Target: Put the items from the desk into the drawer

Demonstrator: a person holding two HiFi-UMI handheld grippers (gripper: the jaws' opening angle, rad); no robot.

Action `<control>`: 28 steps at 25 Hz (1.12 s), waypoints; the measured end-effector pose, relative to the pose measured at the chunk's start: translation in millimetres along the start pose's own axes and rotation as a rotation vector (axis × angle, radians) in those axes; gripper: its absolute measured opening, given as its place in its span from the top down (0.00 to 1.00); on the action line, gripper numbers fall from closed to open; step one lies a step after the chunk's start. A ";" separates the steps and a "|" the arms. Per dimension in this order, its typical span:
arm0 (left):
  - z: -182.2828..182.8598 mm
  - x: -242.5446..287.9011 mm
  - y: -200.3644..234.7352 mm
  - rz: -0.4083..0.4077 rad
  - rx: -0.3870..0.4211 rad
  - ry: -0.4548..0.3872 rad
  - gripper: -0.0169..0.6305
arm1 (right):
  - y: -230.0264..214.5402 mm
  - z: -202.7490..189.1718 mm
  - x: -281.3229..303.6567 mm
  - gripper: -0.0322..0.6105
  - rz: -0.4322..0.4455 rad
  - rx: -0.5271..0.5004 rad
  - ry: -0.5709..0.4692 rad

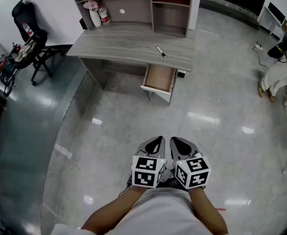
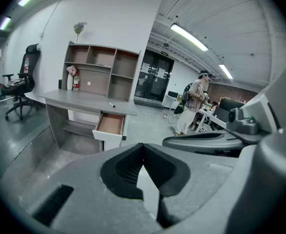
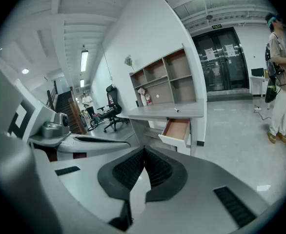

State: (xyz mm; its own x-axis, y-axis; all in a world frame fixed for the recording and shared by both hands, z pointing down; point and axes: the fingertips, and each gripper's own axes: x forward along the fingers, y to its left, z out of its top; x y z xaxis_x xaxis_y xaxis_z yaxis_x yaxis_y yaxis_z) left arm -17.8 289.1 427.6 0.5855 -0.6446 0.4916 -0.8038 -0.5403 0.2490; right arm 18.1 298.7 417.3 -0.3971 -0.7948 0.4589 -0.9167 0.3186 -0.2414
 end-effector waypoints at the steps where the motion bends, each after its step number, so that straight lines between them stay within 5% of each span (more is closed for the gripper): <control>1: -0.2 -0.9 -0.4 -0.002 0.002 -0.001 0.97 | 1.4 -0.3 -0.7 0.95 -0.001 -0.001 -0.002; 28: 29.4 34.6 37.6 0.020 -0.032 -0.004 0.97 | -22.6 23.7 44.3 0.95 0.026 0.040 -0.024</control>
State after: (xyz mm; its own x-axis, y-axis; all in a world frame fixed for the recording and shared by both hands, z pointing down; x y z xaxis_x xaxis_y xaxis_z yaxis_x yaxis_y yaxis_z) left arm -24.7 230.6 429.5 0.5698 -0.6571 0.4935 -0.8182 -0.5095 0.2662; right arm 22.2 244.0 422.9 -0.4194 -0.7987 0.4314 -0.9032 0.3192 -0.2871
